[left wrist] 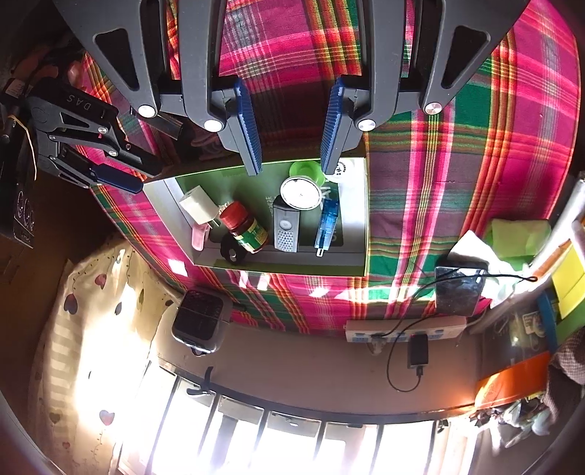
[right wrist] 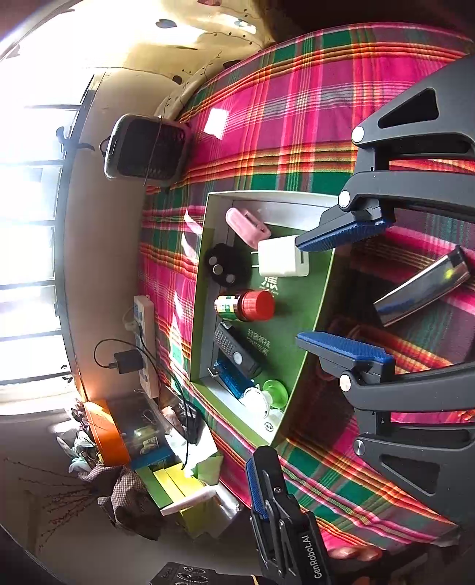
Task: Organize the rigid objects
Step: 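Move right gripper to black rectangular device while left gripper moves to pink ear-hook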
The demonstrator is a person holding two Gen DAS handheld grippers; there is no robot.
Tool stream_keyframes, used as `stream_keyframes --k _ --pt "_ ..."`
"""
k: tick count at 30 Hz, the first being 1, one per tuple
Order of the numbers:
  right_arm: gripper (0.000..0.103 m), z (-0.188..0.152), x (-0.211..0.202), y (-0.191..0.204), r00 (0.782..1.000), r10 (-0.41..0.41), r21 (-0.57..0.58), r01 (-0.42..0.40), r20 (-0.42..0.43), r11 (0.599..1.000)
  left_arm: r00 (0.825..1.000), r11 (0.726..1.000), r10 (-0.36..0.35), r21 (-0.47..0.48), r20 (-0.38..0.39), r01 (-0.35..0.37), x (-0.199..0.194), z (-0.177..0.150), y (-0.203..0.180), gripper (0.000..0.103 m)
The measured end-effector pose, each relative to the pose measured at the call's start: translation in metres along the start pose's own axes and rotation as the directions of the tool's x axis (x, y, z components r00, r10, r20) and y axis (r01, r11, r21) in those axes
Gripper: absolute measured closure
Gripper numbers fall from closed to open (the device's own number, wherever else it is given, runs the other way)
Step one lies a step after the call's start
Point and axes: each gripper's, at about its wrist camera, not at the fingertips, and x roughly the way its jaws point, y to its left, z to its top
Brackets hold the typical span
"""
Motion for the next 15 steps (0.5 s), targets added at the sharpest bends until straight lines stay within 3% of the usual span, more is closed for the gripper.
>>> stream_keyframes --k 6,15 --pt "0.056 -0.027 -0.011 -0.003 0.999 -0.001 -0.022 0.0 -0.044 1.0 0.999 1.0 -0.03 -0.007 -0.017 0.03 -0.001 -0.013 -0.002 0.07" --pt "0.056 -0.044 0.007 0.0 0.993 0.033 -0.016 -0.035 -0.116 0.999 0.997 0.999 -0.051 -0.001 -0.063 0.051 0.005 -0.03 -0.001 0.07"
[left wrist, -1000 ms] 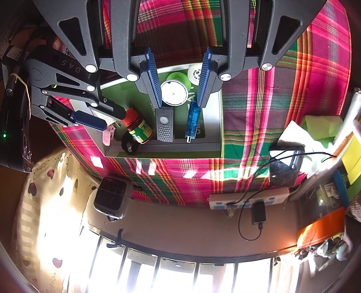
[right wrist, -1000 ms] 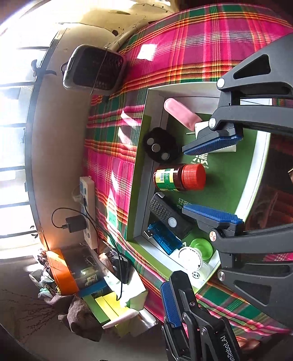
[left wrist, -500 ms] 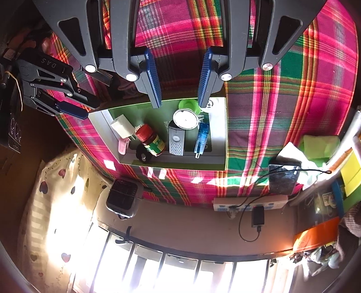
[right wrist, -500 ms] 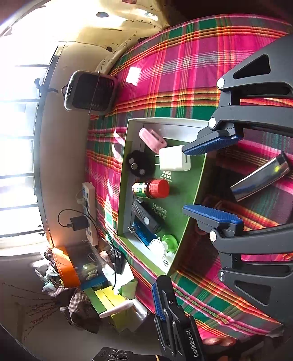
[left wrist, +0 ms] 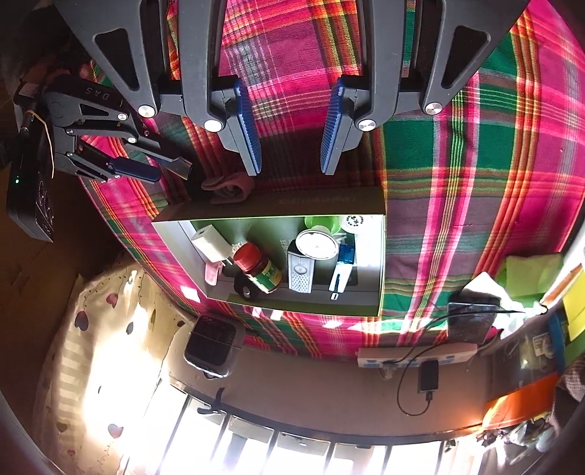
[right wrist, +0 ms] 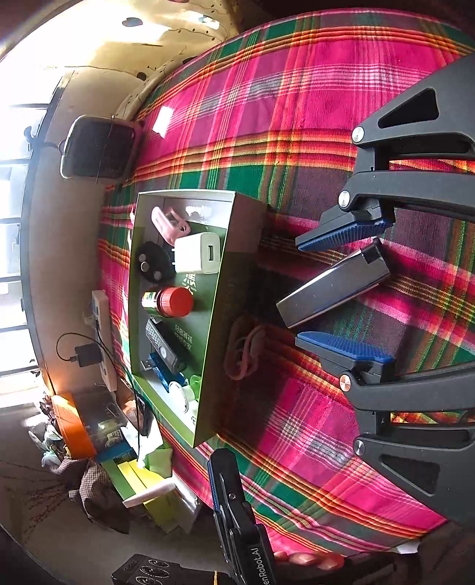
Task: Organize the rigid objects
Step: 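Move right gripper to black rectangular device while left gripper moves to pink ear-hook, then close right gripper on black device while left gripper closes on pink ear-hook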
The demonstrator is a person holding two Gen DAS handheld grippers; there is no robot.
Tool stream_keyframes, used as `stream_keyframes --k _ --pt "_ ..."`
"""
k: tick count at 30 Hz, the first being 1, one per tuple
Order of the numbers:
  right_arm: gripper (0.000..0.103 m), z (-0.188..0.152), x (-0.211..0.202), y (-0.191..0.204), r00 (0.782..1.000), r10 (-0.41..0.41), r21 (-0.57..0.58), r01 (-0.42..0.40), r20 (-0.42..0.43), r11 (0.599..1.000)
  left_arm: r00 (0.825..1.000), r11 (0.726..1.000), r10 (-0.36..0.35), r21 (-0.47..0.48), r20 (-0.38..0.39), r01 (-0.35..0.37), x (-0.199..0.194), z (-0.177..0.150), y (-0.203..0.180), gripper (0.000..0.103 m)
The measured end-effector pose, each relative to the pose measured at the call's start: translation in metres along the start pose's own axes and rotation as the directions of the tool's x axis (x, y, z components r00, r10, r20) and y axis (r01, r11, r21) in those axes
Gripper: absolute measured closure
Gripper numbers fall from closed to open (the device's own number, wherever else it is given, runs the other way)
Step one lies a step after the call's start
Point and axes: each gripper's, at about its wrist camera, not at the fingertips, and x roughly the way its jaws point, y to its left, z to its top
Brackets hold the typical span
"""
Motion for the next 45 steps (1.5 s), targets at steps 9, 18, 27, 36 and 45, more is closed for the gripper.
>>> stream_keyframes --k 9,18,27,36,45 --pt "0.056 -0.003 0.006 0.005 0.999 -0.032 -0.027 0.031 -0.022 0.999 0.999 1.0 -0.012 0.007 -0.032 0.013 0.01 -0.003 -0.001 0.07" --pt "0.079 -0.006 0.002 -0.006 0.998 -0.062 0.009 0.063 -0.01 0.998 0.997 0.998 -0.033 0.059 -0.075 0.037 0.028 0.002 -0.017 0.07" --pt "0.079 -0.01 -0.005 -0.019 0.997 -0.078 0.045 0.078 -0.007 0.996 0.995 0.995 -0.04 0.088 -0.092 0.048 0.046 0.014 -0.033 0.064" --pt "0.079 -0.022 -0.018 -0.041 0.994 -0.113 0.098 0.112 -0.002 0.989 0.994 0.992 -0.012 0.126 -0.111 0.027 0.064 0.019 -0.049 0.064" --pt "0.079 -0.026 -0.022 -0.051 0.995 -0.095 0.128 0.093 0.007 0.987 0.991 0.987 -0.039 0.152 -0.13 0.059 0.068 0.014 -0.067 0.064"
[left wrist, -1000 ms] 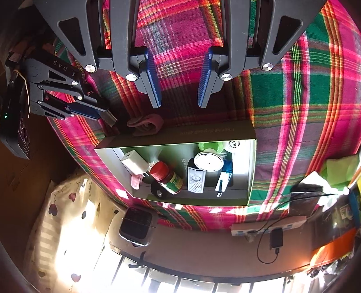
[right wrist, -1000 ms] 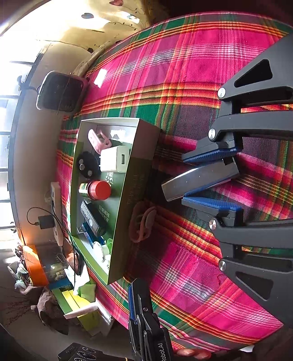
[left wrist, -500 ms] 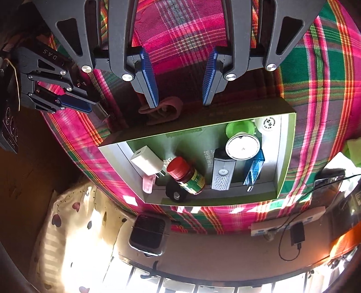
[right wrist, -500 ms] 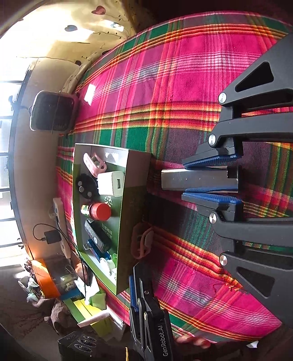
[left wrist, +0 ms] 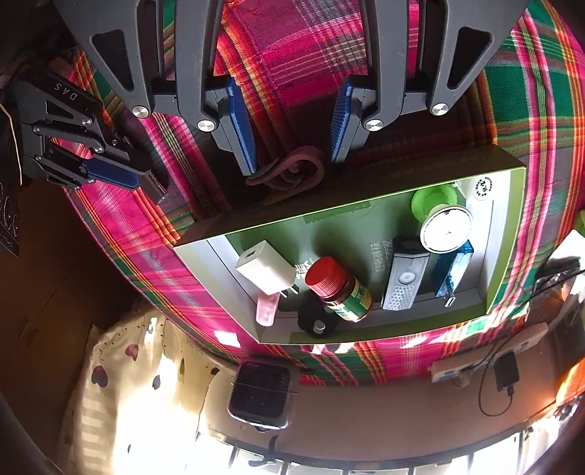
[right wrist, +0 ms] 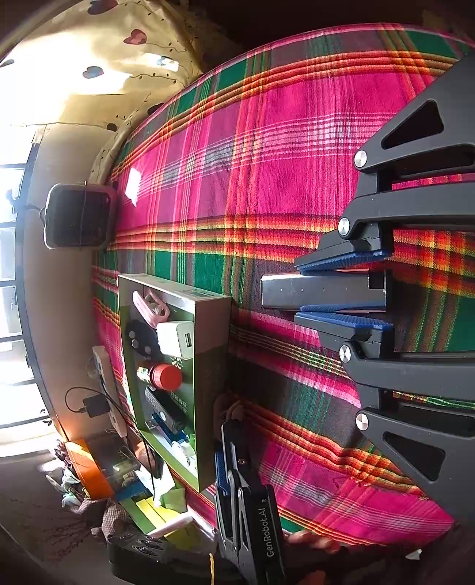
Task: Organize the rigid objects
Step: 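Close right gripper on black device while left gripper closes on pink ear-hook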
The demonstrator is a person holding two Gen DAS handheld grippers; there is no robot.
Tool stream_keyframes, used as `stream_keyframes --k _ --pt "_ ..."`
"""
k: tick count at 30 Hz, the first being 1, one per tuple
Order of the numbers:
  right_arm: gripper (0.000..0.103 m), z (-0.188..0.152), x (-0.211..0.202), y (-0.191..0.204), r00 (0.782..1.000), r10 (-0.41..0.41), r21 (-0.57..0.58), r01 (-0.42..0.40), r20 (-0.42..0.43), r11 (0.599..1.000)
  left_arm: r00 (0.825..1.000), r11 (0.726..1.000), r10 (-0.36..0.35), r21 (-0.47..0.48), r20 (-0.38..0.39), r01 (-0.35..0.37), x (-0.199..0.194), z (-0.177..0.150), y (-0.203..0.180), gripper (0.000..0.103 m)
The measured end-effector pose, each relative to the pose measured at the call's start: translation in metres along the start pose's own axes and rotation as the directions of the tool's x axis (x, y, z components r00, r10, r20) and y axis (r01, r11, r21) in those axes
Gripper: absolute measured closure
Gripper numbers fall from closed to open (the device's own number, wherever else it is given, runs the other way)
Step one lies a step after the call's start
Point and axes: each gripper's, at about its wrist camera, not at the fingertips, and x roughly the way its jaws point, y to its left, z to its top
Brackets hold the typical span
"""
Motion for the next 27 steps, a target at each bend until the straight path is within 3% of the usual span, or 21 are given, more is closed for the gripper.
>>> stream_keyframes --k 11,20,27 --pt "0.079 -0.002 -0.002 -0.006 1.0 0.013 0.012 -0.013 0.003 1.0 0.998 0.997 -0.053 0.059 -0.024 0.055 -0.004 -0.014 -0.03 0.064" --pt "0.079 -0.003 -0.002 -0.007 1.0 0.025 0.015 -0.025 -0.001 1.0 1.0 0.999 -0.003 0.034 -0.021 0.003 -0.001 -0.009 -0.024 0.064" --pt "0.079 -0.003 -0.002 -0.008 1.0 0.027 0.018 -0.027 -0.001 0.999 1.0 0.997 0.022 0.071 -0.016 -0.021 0.01 -0.002 -0.03 0.064"
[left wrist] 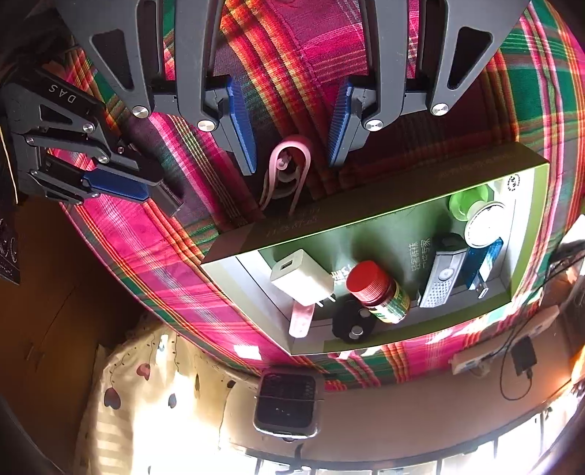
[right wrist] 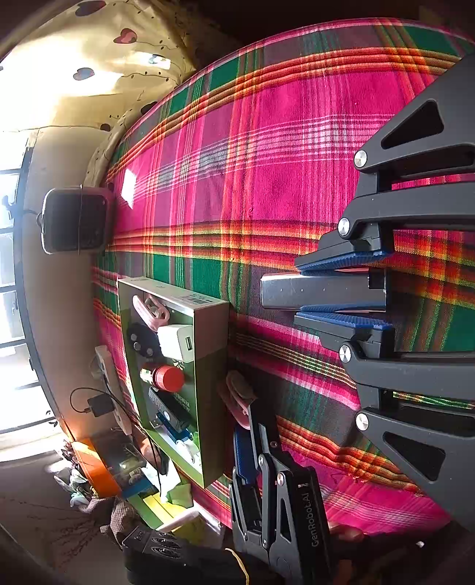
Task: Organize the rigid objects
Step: 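Close right gripper on black device while left gripper closes on pink ear-hook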
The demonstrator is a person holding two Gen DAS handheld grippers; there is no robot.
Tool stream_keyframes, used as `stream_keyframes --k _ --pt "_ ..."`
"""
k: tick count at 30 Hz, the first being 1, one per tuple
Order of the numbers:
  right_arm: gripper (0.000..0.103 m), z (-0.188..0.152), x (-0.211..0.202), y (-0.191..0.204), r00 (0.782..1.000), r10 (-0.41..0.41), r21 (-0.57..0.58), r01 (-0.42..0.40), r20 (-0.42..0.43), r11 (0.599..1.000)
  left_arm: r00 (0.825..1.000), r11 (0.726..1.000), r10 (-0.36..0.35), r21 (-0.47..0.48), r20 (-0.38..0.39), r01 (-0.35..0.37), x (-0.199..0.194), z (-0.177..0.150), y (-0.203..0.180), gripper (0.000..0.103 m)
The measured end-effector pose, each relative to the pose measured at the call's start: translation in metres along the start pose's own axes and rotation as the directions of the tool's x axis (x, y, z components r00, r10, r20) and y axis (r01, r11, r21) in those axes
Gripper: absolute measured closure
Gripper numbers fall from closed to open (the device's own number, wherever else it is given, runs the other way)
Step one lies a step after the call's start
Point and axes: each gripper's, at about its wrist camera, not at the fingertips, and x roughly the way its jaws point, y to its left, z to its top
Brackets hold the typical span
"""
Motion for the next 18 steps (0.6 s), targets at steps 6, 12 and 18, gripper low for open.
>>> stream_keyframes --k 6,12,18 --pt "0.079 -0.0003 0.0005 0.0033 1.0 -0.02 -0.015 0.02 -0.002 1.0 0.999 0.998 0.05 0.044 0.005 -0.051 0.0069 0.0064 -0.0088 0.064" --pt "0.079 -0.0005 0.0005 0.0015 1.0 -0.008 -0.006 0.008 -0.001 1.0 0.999 0.998 0.045 0.04 0.019 -0.046 0.0076 0.0062 -0.0081 0.064" --pt "0.079 -0.0007 0.0005 0.0009 1.0 -0.002 -0.002 0.002 -0.001 1.0 0.999 0.999 0.04 0.023 0.024 -0.04 0.0076 0.0061 -0.0061 0.067"
